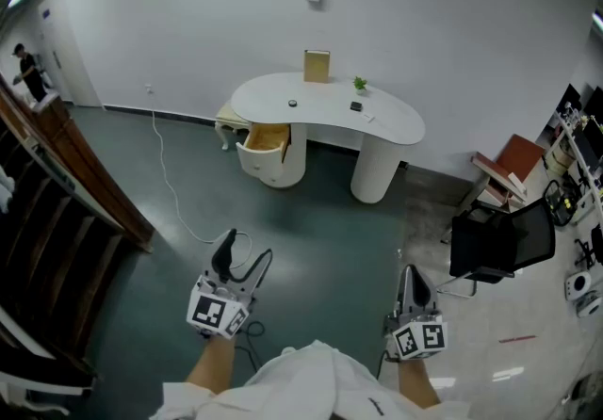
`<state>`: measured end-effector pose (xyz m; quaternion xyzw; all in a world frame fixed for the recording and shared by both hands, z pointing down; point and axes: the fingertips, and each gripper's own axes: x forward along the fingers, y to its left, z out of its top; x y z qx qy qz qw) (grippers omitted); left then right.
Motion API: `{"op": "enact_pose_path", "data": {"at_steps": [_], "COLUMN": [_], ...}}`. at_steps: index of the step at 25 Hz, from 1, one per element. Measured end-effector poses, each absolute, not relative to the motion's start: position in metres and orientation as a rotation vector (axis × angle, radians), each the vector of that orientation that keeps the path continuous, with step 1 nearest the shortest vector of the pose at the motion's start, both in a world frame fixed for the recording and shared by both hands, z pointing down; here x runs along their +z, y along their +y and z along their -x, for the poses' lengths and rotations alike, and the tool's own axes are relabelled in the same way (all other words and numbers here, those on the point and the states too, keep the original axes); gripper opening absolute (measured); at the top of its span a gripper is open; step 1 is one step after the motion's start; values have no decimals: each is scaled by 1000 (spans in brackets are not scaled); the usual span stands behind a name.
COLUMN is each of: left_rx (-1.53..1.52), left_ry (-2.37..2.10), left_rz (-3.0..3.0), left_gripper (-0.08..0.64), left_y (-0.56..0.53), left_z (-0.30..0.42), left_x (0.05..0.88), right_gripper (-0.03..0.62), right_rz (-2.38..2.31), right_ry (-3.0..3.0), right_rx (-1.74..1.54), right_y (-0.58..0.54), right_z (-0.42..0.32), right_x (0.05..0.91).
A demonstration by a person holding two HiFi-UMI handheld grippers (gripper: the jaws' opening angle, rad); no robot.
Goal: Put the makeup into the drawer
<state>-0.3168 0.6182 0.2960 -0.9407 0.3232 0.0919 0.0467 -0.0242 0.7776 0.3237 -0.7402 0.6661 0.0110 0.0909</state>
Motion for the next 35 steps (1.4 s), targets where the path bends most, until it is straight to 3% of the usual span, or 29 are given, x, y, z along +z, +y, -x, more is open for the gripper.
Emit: {"op": "enact_pose_path", "data": {"at_steps": [21,35], "left_rx": [215,201], "left_ry": [979,961], "left_rz": [2933,2925], "left_gripper": [365,371], "left_y": [577,499], "left_z": [338,258], "left_x": [325,319], "right_gripper": [17,17], "right_rz": [2217,2176], "right_ry": [1968,2006], "right_rx": [-12,2], "right_y": [737,653], "right_z": [57,-9], "right_x": [345,344]}}
